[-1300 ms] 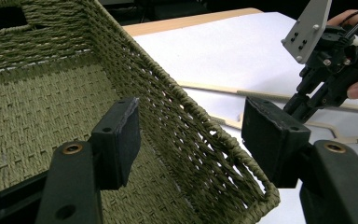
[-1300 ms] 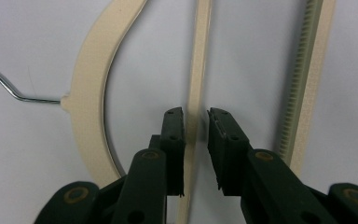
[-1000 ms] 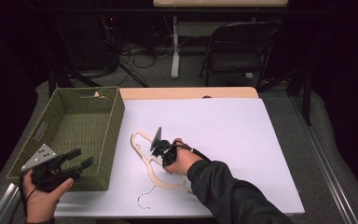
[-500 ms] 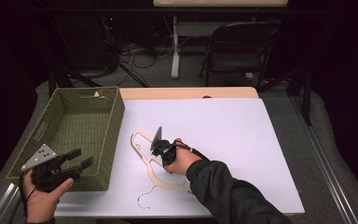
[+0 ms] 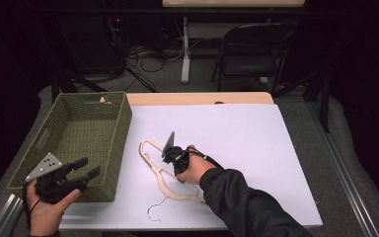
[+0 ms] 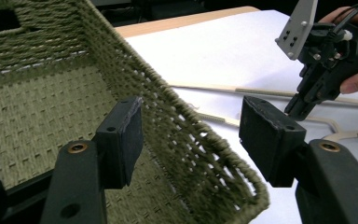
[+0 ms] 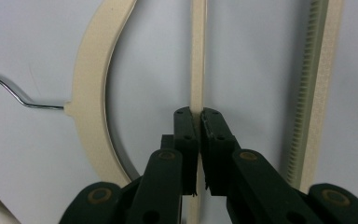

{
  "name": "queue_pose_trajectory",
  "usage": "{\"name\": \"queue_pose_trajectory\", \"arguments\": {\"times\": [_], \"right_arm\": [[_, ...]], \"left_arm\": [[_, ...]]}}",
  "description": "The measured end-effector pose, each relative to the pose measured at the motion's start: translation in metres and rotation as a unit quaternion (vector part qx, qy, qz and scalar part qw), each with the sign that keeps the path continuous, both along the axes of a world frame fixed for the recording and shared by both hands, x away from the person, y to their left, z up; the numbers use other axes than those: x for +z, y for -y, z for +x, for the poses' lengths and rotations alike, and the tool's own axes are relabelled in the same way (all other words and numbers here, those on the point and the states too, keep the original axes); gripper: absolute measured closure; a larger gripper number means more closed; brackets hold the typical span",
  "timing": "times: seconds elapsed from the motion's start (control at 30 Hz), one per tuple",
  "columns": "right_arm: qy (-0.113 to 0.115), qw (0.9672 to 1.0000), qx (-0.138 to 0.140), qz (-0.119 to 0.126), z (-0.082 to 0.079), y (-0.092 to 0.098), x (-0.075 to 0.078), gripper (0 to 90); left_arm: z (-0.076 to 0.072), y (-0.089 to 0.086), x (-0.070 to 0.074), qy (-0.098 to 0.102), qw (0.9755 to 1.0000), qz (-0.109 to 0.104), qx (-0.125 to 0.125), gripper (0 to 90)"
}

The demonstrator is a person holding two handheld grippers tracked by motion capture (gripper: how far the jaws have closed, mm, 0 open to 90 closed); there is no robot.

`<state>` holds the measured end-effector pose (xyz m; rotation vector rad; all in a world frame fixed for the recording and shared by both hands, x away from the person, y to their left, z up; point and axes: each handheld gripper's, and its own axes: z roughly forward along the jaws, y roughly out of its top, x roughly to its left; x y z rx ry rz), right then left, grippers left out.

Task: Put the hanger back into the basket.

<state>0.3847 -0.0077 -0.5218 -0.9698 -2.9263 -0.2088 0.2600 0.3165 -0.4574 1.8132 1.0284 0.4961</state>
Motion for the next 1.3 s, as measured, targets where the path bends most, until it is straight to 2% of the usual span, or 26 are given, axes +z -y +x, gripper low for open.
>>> {"name": "queue_pose_trajectory", "arguments": {"times": [0.03, 0.1, 0.2, 0.23, 0.3, 0.37, 0.4, 0.57, 0.6, 0.63, 0.67, 0.7, 0.73, 0.77, 0.83, 0.87, 0.9, 0.93, 1.03, 1.07, 1.13, 1.17, 1.2, 1.27, 1.3], "right_arm": [[-0.007, 0.9999, 0.008, -0.005, 0.001, 0.002, 0.003, 85.7], [-0.012, 0.9998, 0.017, 0.005, -0.001, 0.008, 0.006, 85.7], [-0.013, 0.9994, 0.031, 0.006, -0.003, 0.018, 0.013, 85.8], [-0.014, 0.9993, 0.032, 0.014, -0.004, 0.022, 0.016, 85.8], [-0.022, 0.9989, 0.038, 0.015, -0.005, 0.031, 0.023, 85.8], [-0.021, 0.9989, 0.037, 0.020, -0.006, 0.039, 0.028, 85.8], [-0.031, 0.9986, 0.036, 0.025, -0.006, 0.043, 0.031, 85.8], [-0.025, 0.9985, 0.043, 0.022, -0.010, 0.060, 0.041, 85.9], [-0.029, 0.9981, 0.045, 0.029, -0.012, 0.062, 0.043, 85.8], [-0.040, 0.9978, 0.046, 0.027, -0.012, 0.065, 0.046, 85.9], [-0.040, 0.9978, 0.046, 0.027, -0.012, 0.065, 0.046, 85.9], [-0.035, 0.9973, 0.051, 0.039, -0.016, 0.069, 0.048, 85.9], [-0.035, 0.9973, 0.051, 0.039, -0.016, 0.069, 0.048, 85.9], [-0.032, 0.9971, 0.055, 0.040, -0.018, 0.071, 0.052, 85.9], [-0.033, 0.9970, 0.057, 0.042, -0.019, 0.073, 0.055, 85.9], [-0.030, 0.9969, 0.057, 0.045, -0.020, 0.074, 0.056, 85.8], [-0.035, 0.9966, 0.058, 0.048, -0.020, 0.074, 0.057, 85.9], [-0.029, 0.9967, 0.060, 0.046, -0.020, 0.075, 0.058, 85.9], [-0.033, 0.9962, 0.060, 0.054, -0.021, 0.075, 0.058, 85.8], [-0.033, 0.9963, 0.063, 0.049, -0.021, 0.075, 0.059, 85.9], [-0.033, 0.9960, 0.060, 0.057, -0.021, 0.074, 0.058, 85.8], [-0.034, 0.9958, 0.061, 0.059, -0.021, 0.073, 0.058, 85.8], [-0.037, 0.9959, 0.066, 0.051, -0.020, 0.072, 0.059, 85.8], [-0.038, 0.9953, 0.064, 0.062, -0.021, 0.071, 0.057, 85.8], [-0.039, 0.9955, 0.068, 0.053, -0.020, 0.070, 0.058, 85.8]], "left_arm": [[-0.001, 0.002, 0.001, 0.002, 1.0000, 0.000, -0.005, 40.0], [-0.002, 0.007, 0.003, 0.006, 0.9999, 0.007, -0.013, 40.6], [-0.005, 0.017, 0.006, 0.013, 0.9993, 0.015, -0.032, 41.4], [-0.006, 0.021, 0.006, 0.015, 0.9989, 0.016, -0.040, 42.0], [-0.007, 0.032, 0.006, 0.015, 0.9981, 0.015, -0.058, 42.4], [-0.008, 0.045, 0.003, 0.011, 0.9966, 0.014, -0.081, 42.4], [-0.008, 0.053, 0.002, 0.009, 0.9957, 0.019, -0.091, 42.4], [-0.006, 0.089, -0.011, 0.005, 0.9879, 0.044, -0.148, 42.1], [-0.005, 0.095, -0.014, 0.005, 0.9873, 0.047, -0.152, 42.0], [-0.004, 0.100, -0.018, 0.004, 0.9867, 0.047, -0.155, 42.1], [-0.004, 0.100, -0.018, 0.004, 0.9867, 0.047, -0.155, 42.0], [-0.001, 0.111, -0.024, 0.000, 0.9854, 0.054, -0.162, 41.9], [-0.001, 0.111, -0.024, 0.000, 0.9854, 0.054, -0.162, 41.8], [0.001, 0.122, -0.030, 0.005, 0.9841, 0.062, -0.166, 41.4], [0.004, 0.131, -0.037, 0.014, 0.9820, 0.077, -0.172, 40.8], [0.005, 0.135, -0.040, 0.022, 0.9813, 0.080, -0.174, 40.3], [0.007, 0.138, -0.044, 0.033, 0.9794, 0.086, -0.180, 40.0], [0.008, 0.141, -0.046, 0.043, 0.9781, 0.096, -0.180, 40.0], [0.008, 0.149, -0.053, 0.086, 0.9688, 0.122, -0.198, 39.9], [0.008, 0.151, -0.056, 0.082, 0.9683, 0.130, -0.197, 40.0], [0.011, 0.154, -0.061, 0.060, 0.9687, 0.136, -0.199, 40.0], [0.011, 0.155, -0.063, 0.060, 0.9675, 0.139, -0.202, 40.0], [0.011, 0.156, -0.064, 0.066, 0.9662, 0.143, -0.204, 40.0], [0.008, 0.160, -0.066, 0.080, 0.9634, 0.150, -0.207, 36.2], [0.008, 0.161, -0.067, 0.091, 0.9616, 0.157, -0.206, 34.6]]}}
